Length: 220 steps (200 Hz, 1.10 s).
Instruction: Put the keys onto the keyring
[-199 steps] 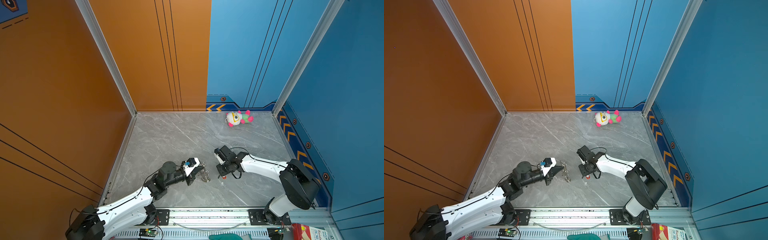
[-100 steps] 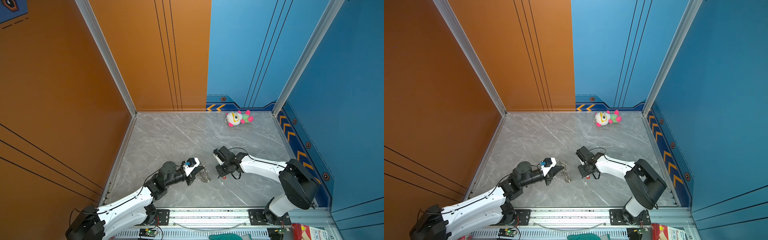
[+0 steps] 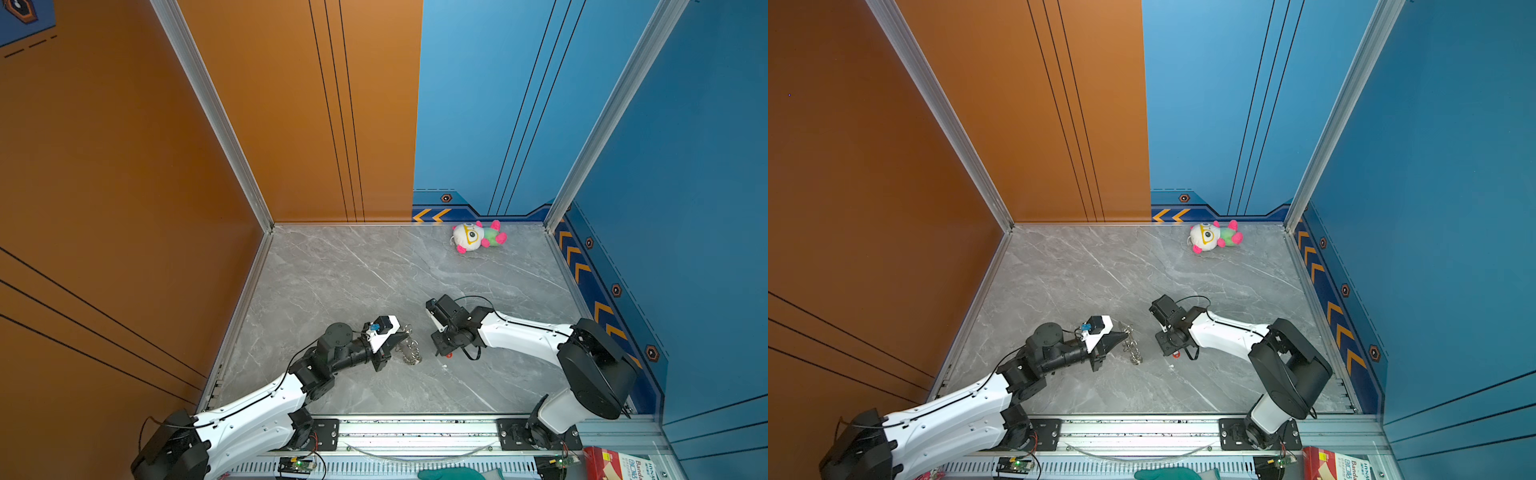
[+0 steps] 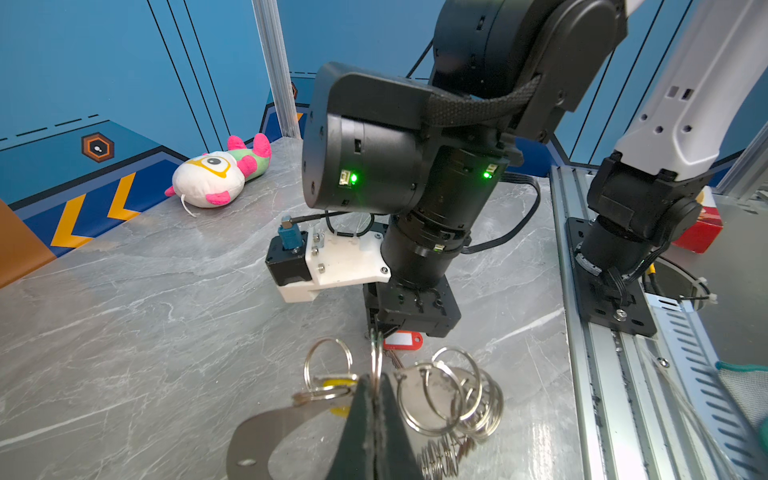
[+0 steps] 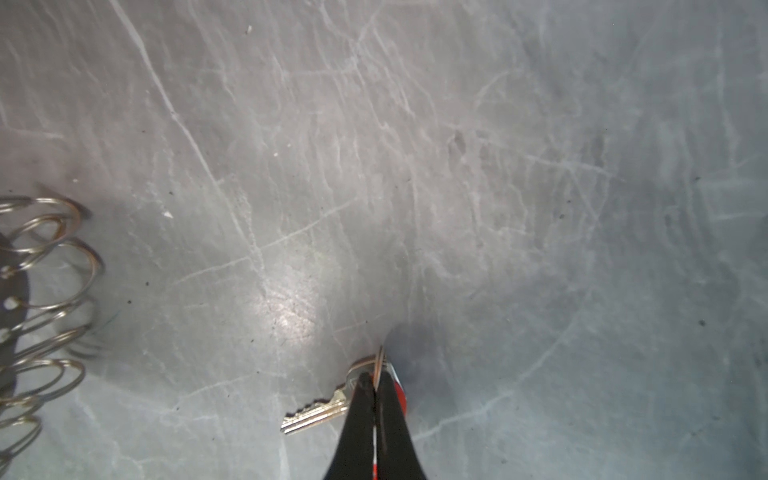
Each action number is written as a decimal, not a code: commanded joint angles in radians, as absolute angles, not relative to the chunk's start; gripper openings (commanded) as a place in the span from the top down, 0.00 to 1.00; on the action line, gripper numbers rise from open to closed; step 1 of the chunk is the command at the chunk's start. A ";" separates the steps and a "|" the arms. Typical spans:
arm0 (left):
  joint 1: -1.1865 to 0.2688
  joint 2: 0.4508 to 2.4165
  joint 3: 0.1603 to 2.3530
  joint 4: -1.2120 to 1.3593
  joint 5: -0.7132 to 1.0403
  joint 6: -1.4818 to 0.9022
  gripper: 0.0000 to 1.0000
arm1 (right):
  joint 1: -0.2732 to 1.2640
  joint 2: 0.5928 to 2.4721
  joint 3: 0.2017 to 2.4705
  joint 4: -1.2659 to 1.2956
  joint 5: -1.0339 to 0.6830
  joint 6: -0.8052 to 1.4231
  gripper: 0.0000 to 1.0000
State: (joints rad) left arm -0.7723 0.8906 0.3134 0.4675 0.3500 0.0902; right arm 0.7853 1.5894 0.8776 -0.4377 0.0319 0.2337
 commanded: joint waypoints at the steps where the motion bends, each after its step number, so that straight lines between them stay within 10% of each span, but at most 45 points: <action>1: -0.769 0.893 0.319 0.508 0.402 0.114 1.00 | 0.794 1.557 0.885 -0.490 0.067 0.210 1.00; 220: -0.718 0.994 0.359 0.517 0.873 0.100 1.00 | 0.898 0.892 0.562 -0.113 -0.449 -0.483 1.00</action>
